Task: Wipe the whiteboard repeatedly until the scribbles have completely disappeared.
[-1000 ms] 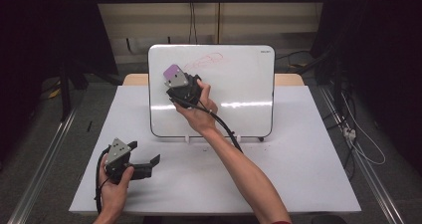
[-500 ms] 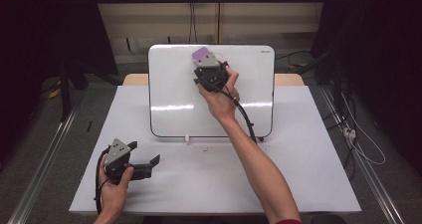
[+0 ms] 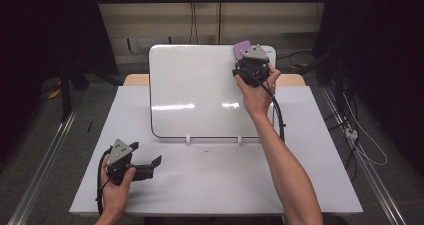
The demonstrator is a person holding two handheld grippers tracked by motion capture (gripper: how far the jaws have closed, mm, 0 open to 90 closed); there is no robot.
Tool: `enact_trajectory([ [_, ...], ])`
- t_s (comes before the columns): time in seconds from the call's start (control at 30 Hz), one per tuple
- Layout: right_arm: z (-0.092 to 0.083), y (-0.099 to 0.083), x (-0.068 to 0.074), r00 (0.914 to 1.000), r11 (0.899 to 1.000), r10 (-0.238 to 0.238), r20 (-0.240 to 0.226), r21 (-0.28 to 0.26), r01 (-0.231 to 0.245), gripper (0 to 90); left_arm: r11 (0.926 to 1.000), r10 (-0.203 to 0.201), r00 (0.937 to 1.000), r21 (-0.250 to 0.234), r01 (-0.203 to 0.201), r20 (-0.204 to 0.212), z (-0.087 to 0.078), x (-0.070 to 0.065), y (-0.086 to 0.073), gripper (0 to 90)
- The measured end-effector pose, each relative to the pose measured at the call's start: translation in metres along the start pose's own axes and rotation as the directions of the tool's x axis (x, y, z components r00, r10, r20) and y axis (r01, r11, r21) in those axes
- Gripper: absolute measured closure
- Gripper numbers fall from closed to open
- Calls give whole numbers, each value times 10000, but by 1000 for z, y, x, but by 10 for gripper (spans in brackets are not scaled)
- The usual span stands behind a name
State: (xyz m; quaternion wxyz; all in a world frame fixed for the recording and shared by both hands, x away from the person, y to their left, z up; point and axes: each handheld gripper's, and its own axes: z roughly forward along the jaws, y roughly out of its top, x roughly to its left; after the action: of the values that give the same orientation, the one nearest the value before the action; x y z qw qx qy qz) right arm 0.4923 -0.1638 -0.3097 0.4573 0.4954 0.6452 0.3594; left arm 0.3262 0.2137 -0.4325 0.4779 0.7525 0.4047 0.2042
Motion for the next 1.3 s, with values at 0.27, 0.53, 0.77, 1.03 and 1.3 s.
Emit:
enact_trajectory([
  [0.27,2,0,5,9987,9987,507,-7,-8,-507,417,10000,20,10000,-14,-20,64,1,0,0,48],
  [0.53,4,2,14,9991,9991,416,-111,-7,-416,417,10000,-13,10000,-74,13,52,0,0,0,48],
  [0.77,4,2,21,9995,9997,224,-218,-56,-225,417,10000,6,10000,-48,-5,67,1,0,0,48],
  [1.03,4,1,41,9976,9991,-408,-565,-133,401,417,10000,91,9999,-7,-91,70,1,-1,1,48],
  [1.3,1,2,42,9954,9980,-611,-742,-232,596,417,10000,20,9999,-10,-20,106,1,0,1,48],
])
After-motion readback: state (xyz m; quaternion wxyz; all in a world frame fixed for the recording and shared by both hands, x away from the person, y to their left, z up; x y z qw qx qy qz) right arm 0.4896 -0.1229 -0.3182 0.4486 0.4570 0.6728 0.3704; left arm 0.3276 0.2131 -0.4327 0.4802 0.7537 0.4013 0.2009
